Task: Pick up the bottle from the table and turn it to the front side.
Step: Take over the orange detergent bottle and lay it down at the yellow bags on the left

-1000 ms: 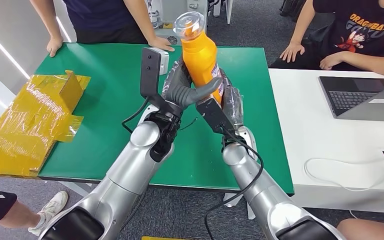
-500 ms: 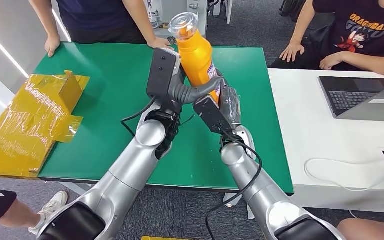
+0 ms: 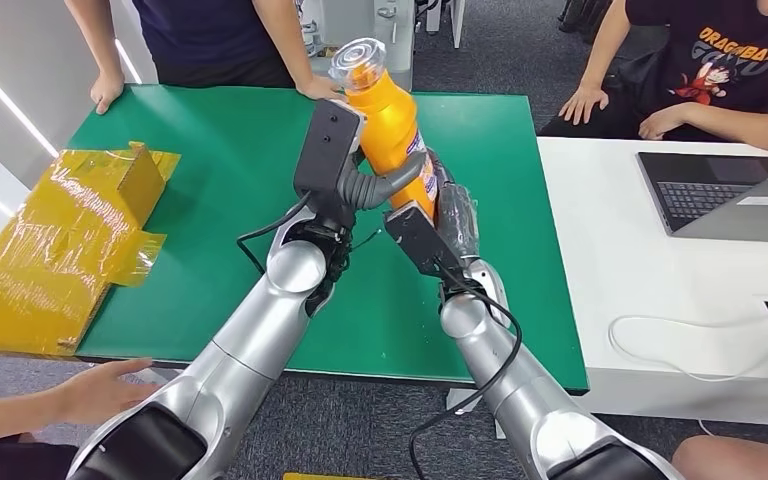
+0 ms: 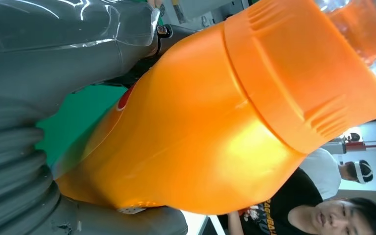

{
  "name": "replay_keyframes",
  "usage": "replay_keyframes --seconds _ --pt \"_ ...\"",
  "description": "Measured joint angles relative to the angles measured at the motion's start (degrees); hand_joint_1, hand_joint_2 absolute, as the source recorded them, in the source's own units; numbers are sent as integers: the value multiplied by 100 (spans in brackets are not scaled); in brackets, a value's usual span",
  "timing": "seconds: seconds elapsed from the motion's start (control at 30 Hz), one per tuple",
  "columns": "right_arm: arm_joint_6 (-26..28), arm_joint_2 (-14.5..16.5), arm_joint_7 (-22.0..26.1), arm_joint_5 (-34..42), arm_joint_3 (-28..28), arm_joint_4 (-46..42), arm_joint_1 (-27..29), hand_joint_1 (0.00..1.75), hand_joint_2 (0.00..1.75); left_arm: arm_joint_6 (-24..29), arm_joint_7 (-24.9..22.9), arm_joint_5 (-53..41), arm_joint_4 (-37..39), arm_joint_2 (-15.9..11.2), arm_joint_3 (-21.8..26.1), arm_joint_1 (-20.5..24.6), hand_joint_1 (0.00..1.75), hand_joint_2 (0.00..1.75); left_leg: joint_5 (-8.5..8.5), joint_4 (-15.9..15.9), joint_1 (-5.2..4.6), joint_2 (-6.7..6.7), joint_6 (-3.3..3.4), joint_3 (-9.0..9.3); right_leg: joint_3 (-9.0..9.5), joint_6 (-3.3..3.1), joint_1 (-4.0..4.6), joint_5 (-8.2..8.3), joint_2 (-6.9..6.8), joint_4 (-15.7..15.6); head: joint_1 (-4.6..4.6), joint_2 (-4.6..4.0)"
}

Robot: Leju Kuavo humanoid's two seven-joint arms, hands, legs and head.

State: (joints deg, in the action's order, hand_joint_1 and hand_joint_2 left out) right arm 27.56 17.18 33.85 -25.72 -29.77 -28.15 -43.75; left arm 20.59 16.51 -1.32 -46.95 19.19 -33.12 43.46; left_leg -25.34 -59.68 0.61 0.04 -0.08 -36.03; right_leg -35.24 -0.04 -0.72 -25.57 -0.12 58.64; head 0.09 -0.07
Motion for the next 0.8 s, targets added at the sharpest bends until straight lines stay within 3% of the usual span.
replay_keyframes --seconds 0.57,0.6,0.7,0.73,0.8 --pt "50 -30 2 -25 -7 -22 114 175 175 -37 35 -128 103 -20 222 -70 175 175 0 0 0 0 0 0 0 0 0 0 -1 0 0 0" --pt "65 -34 2 -42 -7 -22 121 155 175 -31 51 -128 115 -16 251 -85 175 175 0 0 0 0 0 0 0 0 0 0 -1 0 0 0" --pt "146 -46 -1 -123 -11 -22 141 24 175 -7 129 -122 137 -10 333 -132 175 175 0 0 0 0 0 -1 0 0 0 0 -1 0 0 0" --pt "200 -50 0 -154 -16 -22 147 0 175 8 163 -122 138 -11 362 -148 175 175 0 0 0 0 0 -1 0 0 0 0 0 0 1 0" --pt "328 -57 6 -194 -31 -43 159 0 175 54 216 -128 138 -33 437 -173 175 175 0 0 0 2 0 0 -1 0 0 0 2 0 0 0"
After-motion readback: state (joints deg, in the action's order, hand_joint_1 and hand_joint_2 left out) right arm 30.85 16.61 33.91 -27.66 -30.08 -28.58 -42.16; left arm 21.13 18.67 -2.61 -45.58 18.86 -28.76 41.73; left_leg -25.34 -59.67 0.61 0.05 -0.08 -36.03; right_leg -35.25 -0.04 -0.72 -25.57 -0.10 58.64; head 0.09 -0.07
